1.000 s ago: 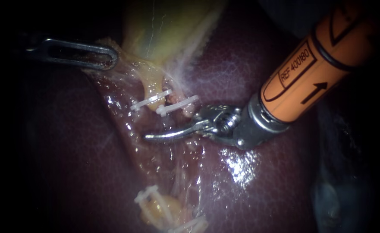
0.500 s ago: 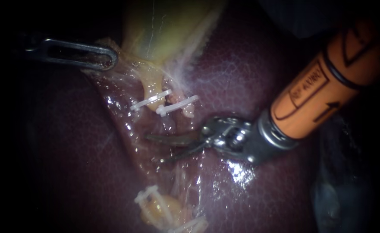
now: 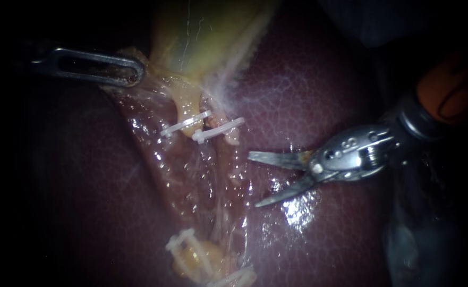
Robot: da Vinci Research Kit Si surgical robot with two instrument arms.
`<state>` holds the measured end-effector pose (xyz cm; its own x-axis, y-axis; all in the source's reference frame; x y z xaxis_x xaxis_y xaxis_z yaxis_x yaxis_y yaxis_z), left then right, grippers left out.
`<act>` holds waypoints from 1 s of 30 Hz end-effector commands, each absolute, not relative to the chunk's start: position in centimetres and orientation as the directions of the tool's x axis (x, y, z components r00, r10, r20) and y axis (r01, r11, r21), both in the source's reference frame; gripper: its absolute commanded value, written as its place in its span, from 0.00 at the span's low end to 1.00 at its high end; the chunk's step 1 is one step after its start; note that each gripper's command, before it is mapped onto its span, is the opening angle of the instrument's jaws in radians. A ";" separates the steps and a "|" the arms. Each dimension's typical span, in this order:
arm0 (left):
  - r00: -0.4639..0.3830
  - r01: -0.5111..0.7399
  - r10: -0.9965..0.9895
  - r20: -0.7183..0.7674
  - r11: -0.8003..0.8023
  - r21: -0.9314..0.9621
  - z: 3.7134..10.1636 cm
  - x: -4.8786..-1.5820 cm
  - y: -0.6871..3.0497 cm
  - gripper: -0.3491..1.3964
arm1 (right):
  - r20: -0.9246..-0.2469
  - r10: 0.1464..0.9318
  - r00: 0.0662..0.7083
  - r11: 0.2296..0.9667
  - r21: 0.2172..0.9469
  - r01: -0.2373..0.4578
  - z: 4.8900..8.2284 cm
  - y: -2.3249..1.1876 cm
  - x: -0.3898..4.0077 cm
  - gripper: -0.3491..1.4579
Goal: Go back from the cut right tube
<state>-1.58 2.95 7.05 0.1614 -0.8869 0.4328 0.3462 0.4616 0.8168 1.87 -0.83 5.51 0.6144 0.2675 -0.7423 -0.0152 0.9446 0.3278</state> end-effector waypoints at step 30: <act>0.177 0.312 -0.889 0.422 0.458 0.832 7.60 -2.21 2.66 0.00 | -0.589 0.290 0.755 0.935 0.341 -0.093 5.34 -0.69 1.68 0.99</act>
